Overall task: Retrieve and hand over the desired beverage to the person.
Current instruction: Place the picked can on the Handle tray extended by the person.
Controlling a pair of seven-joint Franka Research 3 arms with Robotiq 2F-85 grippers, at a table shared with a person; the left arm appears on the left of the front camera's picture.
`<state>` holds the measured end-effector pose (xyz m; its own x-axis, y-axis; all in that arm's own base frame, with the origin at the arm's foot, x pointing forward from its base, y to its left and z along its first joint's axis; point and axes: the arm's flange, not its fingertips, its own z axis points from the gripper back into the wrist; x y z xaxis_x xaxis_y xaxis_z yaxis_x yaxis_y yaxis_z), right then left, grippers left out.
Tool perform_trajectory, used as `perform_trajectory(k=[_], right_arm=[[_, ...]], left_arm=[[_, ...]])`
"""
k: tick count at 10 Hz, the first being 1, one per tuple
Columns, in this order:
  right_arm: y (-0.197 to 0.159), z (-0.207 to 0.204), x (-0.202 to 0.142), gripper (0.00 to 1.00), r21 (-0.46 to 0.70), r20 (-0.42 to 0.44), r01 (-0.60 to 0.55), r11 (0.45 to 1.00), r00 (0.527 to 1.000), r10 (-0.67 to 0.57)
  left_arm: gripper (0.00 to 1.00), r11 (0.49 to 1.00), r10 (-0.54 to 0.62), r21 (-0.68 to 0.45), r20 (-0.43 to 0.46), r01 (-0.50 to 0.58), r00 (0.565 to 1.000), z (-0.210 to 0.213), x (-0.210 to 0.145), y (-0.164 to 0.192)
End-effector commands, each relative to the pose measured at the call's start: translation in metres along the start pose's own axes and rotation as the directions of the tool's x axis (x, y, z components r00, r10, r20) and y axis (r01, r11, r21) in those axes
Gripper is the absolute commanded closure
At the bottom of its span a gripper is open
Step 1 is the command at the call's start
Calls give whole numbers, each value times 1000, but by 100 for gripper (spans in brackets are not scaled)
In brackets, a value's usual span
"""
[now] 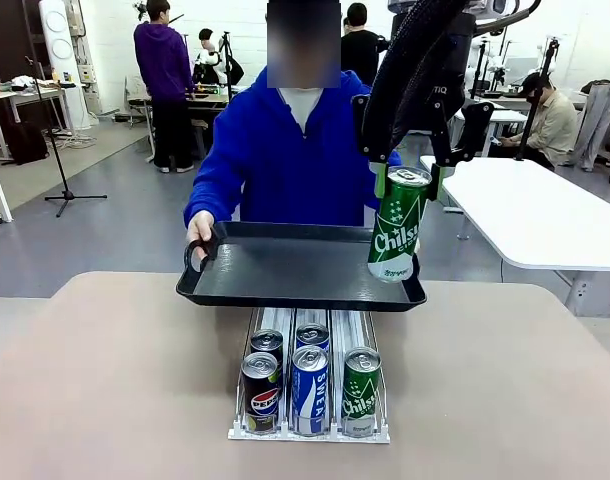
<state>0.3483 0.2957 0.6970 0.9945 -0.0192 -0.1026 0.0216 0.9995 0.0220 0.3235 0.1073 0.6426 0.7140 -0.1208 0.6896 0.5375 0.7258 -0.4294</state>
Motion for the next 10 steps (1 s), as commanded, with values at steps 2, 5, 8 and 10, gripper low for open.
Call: perform_trajectory(k=[2,5,8,10], right_arm=[[-2,-4,-5,100,18,13,14,1000,1000,-15],[-2,-4,-5,100,18,13,14,1000,1000,-15],[-2,-4,-5,100,18,13,14,1000,1000,-15],[-2,-4,-5,100,18,13,14,1000,1000,-15]], left_arm=[[0,1000,-21,-13,12,21,1000,2,1,2],[0,1000,-21,-13,12,21,1000,2,1,2],[0,1000,-21,-13,12,21,1000,2,1,2],[0,1000,-21,-13,12,21,1000,2,1,2]])
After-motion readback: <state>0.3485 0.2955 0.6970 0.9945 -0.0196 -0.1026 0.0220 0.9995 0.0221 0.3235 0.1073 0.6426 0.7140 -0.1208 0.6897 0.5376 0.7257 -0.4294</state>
